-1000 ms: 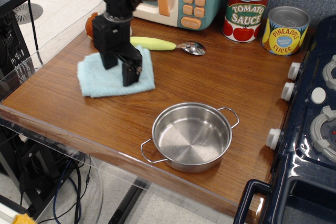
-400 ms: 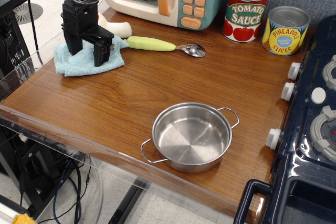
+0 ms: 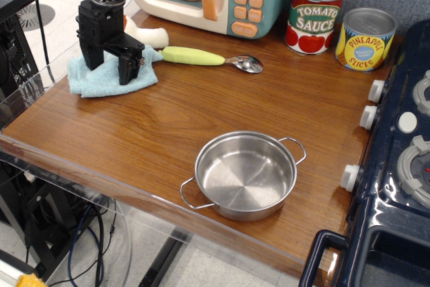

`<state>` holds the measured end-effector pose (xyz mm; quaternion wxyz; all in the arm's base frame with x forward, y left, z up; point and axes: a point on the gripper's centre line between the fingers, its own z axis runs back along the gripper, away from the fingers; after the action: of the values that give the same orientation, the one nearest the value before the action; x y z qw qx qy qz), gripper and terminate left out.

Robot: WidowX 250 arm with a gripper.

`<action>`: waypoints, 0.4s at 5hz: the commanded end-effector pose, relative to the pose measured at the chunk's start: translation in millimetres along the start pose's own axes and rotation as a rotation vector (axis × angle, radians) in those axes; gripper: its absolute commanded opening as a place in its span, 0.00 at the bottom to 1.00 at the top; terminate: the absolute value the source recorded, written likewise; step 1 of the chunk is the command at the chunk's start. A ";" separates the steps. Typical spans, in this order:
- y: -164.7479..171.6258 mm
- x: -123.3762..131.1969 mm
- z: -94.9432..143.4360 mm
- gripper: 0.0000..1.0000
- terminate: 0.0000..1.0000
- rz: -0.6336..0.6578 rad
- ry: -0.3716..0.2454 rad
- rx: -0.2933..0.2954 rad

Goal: Move the towel to the top left corner

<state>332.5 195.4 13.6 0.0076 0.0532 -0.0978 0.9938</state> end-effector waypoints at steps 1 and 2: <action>-4.7 21.7 40.1 1.00 0.00 -0.040 0.039 0.041; -0.7 27.3 64.7 1.00 0.00 -0.069 0.074 0.061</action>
<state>317.6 179.8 57.0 0.0451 0.0459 -0.0471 0.9968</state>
